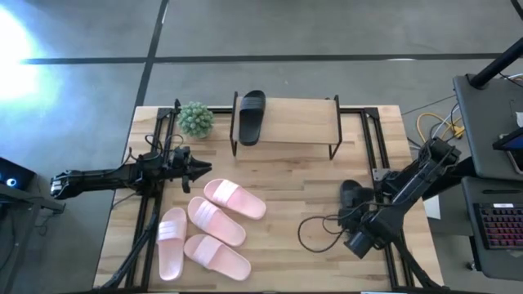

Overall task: Pick and place slides into the shelf
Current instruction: Put the black slipper on the shelf

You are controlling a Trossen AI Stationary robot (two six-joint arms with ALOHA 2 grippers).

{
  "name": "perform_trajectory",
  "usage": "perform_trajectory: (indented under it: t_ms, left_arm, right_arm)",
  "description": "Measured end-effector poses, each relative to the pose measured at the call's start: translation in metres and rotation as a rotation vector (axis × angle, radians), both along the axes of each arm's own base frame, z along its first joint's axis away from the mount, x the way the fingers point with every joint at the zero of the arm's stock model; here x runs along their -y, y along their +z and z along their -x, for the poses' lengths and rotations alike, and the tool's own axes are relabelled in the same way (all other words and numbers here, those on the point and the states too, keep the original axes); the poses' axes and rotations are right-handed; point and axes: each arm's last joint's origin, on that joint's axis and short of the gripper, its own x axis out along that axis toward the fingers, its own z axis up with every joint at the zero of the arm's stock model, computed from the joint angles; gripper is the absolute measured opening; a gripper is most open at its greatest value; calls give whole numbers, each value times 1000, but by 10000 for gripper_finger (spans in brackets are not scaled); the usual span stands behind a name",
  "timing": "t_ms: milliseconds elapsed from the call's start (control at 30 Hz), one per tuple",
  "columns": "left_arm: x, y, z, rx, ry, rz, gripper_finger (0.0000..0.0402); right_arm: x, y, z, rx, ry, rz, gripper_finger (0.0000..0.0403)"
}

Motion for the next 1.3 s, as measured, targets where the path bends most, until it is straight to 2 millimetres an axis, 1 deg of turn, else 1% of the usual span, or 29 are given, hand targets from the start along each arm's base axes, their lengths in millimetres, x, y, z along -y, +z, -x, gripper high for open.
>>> perform_trajectory:
  t_ms: [133, 233, 333, 600, 700, 800, 967, 1133, 1300]
  left_arm:
    - [0, 0, 0, 0, 0, 0, 70]
    - [0, 0, 0, 0, 0, 0, 70]
    - [0, 0, 0, 0, 0, 0, 70]
    - [0, 0, 0, 0, 0, 0, 70]
    - [0, 0, 0, 0, 0, 0, 70]
    - [0, 0, 0, 0, 0, 0, 70]
    - [0, 0, 0, 0, 0, 0, 70]
    - [0, 0, 0, 0, 0, 0, 70]
    - [0, 0, 0, 0, 0, 0, 70]
  right_arm:
    - [6, -21, 4, -3, -38, 65, 269]
    - [9, -36, 8, -25, -51, 96, 278]
    - [15, -47, 12, -50, -73, 141, 278]
    - [31, -66, 22, 44, -157, 281, 275]
    - [38, -75, 26, 47, -218, 300, 263]
    - [43, -85, 28, 56, -248, 280, 238]
    - [47, -99, 28, 80, -235, 226, 181]
    - [50, -100, 29, 101, -288, 233, 112]
    - [51, -98, 28, 71, -256, 264, 31]
